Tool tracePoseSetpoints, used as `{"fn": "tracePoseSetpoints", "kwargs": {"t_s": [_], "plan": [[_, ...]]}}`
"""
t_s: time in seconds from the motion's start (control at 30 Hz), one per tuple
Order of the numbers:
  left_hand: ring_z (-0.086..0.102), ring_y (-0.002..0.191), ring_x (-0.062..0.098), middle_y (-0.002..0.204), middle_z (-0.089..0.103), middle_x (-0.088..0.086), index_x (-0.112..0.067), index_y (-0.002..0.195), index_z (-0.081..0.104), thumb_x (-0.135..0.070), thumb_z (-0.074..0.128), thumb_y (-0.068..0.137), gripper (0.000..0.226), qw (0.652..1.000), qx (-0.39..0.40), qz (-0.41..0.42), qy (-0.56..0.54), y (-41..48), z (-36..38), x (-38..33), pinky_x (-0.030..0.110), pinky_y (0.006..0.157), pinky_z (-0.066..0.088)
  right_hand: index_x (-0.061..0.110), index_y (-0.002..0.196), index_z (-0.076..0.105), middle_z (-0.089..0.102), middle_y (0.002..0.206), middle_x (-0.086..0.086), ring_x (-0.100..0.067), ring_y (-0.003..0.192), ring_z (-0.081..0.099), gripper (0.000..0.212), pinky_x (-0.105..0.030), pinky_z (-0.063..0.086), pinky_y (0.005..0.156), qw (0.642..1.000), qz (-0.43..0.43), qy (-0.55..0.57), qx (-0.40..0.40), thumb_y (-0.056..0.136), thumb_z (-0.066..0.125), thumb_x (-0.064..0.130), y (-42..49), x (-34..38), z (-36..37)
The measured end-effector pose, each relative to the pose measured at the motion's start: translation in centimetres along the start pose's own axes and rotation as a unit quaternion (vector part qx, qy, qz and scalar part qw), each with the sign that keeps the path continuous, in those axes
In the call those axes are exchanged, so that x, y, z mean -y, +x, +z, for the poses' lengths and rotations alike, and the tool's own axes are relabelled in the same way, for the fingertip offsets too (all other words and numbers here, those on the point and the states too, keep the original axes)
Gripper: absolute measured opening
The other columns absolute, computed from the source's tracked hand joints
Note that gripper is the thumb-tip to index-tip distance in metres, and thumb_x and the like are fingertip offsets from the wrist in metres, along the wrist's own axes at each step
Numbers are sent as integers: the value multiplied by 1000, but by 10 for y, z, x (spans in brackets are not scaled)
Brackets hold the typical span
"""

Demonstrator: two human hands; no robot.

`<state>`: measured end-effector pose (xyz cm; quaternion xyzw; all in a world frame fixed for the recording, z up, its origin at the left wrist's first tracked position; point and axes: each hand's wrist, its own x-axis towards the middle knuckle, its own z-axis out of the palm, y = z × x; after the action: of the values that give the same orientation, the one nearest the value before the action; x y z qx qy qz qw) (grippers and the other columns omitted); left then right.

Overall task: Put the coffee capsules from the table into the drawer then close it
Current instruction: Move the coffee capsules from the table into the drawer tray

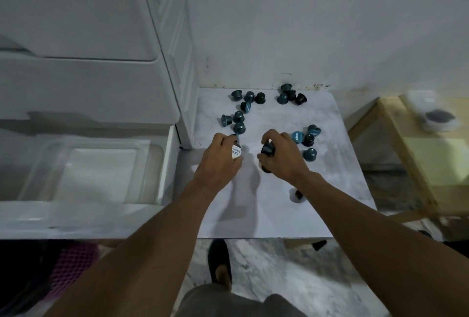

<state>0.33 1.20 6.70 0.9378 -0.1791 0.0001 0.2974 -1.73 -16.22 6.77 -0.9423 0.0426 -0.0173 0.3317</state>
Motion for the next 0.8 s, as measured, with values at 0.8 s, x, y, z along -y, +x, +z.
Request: {"fn": "tracePoseSetpoints", "kwargs": {"t_s": [0.8], "plan": [[55, 109, 23, 118, 60, 7, -16, 122, 60, -21, 77, 76, 50, 988, -116, -94, 30, -138, -205, 92, 28, 92, 40, 12, 94, 68, 67, 90, -5, -20, 82, 61, 21, -32, 51, 74, 987, -148, 53, -28, 74, 69, 15, -70, 229, 55]]}}
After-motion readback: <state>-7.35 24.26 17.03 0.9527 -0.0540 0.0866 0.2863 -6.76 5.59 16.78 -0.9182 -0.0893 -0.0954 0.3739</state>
